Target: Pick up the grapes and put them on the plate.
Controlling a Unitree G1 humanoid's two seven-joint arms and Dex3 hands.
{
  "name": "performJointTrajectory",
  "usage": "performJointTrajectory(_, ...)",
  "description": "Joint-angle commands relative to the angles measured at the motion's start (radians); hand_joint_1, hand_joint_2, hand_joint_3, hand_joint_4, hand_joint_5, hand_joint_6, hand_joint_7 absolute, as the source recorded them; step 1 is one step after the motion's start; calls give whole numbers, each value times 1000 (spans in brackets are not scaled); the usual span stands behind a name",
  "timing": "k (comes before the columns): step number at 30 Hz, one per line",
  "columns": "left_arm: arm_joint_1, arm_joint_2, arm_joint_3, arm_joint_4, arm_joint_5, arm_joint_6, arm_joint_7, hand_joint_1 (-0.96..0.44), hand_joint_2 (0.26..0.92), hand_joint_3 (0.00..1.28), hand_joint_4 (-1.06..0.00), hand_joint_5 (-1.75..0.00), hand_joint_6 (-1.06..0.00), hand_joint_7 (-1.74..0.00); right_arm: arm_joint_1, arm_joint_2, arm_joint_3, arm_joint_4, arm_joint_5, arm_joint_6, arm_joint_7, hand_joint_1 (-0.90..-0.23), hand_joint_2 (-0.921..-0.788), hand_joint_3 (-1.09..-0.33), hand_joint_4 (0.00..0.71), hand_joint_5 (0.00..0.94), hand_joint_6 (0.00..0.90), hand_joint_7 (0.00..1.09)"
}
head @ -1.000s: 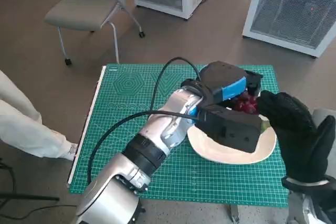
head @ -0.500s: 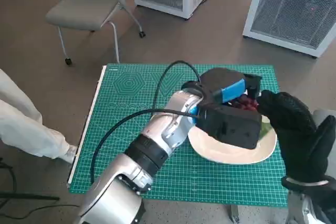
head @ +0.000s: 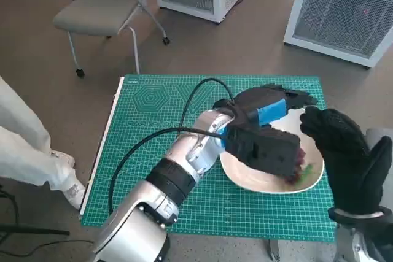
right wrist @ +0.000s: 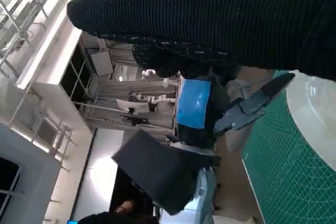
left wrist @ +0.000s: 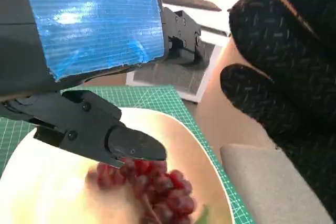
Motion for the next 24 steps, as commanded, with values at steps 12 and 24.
performJointTrajectory(12, 54, 66, 15, -83, -5, -31, 52, -588, 921, 110, -7, -2, -165, -53, 12, -9, -1, 16, -14, 11, -6, -343, -921, -626, 394, 863, 199, 1028)
performJointTrajectory(24, 287, 201, 210, -274, -251, -166, -48, -387, 917, 28, -49, -9, -230, -52, 5, -17, -3, 21, -2, 12, 9, -343, -921, -623, 396, 860, 201, 1027)
